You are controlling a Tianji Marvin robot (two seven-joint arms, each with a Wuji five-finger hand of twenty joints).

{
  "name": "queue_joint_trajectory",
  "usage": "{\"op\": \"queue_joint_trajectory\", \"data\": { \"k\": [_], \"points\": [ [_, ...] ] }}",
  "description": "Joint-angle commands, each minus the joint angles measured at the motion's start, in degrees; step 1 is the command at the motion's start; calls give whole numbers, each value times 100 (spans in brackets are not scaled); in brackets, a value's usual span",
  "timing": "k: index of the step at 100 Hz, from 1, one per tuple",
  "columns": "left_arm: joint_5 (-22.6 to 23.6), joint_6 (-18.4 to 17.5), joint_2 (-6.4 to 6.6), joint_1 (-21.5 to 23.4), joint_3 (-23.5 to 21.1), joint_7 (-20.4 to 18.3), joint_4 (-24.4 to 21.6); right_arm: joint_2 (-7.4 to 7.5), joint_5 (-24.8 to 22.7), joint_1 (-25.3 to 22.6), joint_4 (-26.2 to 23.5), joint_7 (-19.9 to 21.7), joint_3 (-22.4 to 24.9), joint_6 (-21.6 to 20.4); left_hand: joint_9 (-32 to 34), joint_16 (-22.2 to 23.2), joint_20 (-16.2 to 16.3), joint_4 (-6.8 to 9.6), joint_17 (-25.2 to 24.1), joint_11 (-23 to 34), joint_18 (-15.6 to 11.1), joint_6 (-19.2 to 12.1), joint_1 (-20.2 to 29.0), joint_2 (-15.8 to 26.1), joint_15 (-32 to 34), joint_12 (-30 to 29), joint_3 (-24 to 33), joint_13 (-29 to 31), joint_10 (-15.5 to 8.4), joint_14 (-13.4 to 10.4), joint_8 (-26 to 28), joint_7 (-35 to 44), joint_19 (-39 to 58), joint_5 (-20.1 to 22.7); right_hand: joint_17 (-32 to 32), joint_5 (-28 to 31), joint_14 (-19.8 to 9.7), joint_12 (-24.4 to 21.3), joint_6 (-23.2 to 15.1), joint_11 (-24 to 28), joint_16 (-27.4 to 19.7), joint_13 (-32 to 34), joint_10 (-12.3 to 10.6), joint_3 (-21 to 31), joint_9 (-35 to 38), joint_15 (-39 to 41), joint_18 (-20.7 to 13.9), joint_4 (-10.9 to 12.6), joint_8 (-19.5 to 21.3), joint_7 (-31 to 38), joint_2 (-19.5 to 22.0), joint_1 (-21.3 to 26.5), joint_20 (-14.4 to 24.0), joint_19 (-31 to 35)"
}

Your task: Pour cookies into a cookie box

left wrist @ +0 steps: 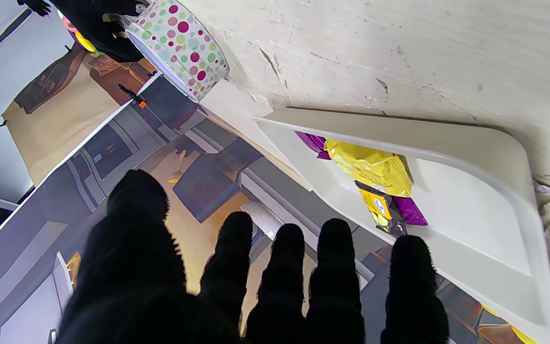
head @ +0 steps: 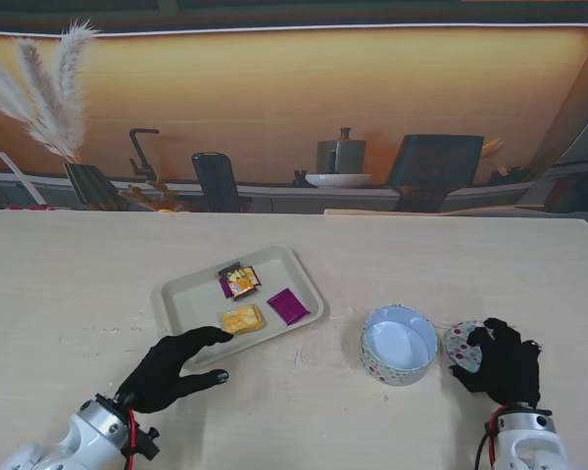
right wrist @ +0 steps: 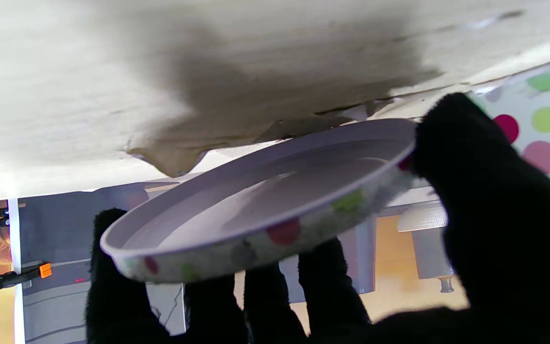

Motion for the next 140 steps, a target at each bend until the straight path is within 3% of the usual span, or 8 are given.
{"op": "queue_joint_trajectory", "data": {
  "k": [1,18,30,54,81,86,140],
  "points": [
    [-8,24,-32,45,20,-55,-41,-21,-88,-77,287,132,-96,90,-6,118,143,90,-55,-83,13,-74,76,234,-35,60,-85,-9,-93,29,10,-18,18,45,-21,834,-114,-4,1,-32,-164,-311,-128,1103,73,-215,-1477,208,-131,185,273,711,121,1365],
    [-29,32,-33,48,18,-59,-43,-14,-108,-51,341,111,-156,146,-13,118,142,93,-68,-88,14,-80,74,251,-35,57,-96,-17,-100,25,-3,-41,20,50,-119,1221,-180,-30,65,-107,-254,-479,-198,1123,199,-381,-1435,170,-380,13,194,689,24,1313],
    [-30,24,-35,44,17,-48,-35,-10,-107,-55,316,172,-177,185,1,118,142,93,-65,-83,18,-76,82,282,-33,59,-96,-15,-84,35,-3,-40,24,68,-154,1355,-95,-44,127,-159,-265,-456,-189,1132,360,-388,-1223,153,-534,-53,178,718,-16,1286],
    [-76,19,-43,47,9,-33,-30,-7,-113,-22,347,151,-199,156,16,116,135,81,-72,-95,29,-68,41,371,-32,51,-122,-6,-78,57,-15,-60,19,77,-288,1850,-134,-48,161,-233,-292,-548,-259,1054,508,-438,-1287,120,-736,-70,327,462,-70,1244],
    [-100,1,-49,52,-1,-14,-27,-22,-70,-44,293,118,-173,67,27,112,130,76,-72,-106,37,-80,24,423,-35,46,-132,-4,-73,62,-26,-79,22,96,-355,1660,-141,-78,95,-365,-314,-627,-235,949,435,-474,-1308,283,-650,-433,590,227,-109,1230],
    [-101,-1,-50,52,-4,-11,-26,-25,-78,-77,231,102,-143,23,29,111,129,76,-70,-106,37,-72,24,425,-37,45,-132,-8,-77,61,-27,-80,22,99,-364,1620,-148,-74,70,-369,-321,-625,-234,908,429,-480,-1295,389,-520,-557,637,186,-112,1251],
    [-86,-54,-70,74,-42,84,-16,-164,-178,-698,-1157,-558,230,-705,64,105,115,73,-83,-110,41,-65,22,461,-41,43,-134,-5,-63,74,-32,-83,14,147,-269,1375,44,-97,-68,-446,-320,-281,-143,835,742,-449,-1063,636,-113,-863,891,-71,-49,1378]
  ]
}}
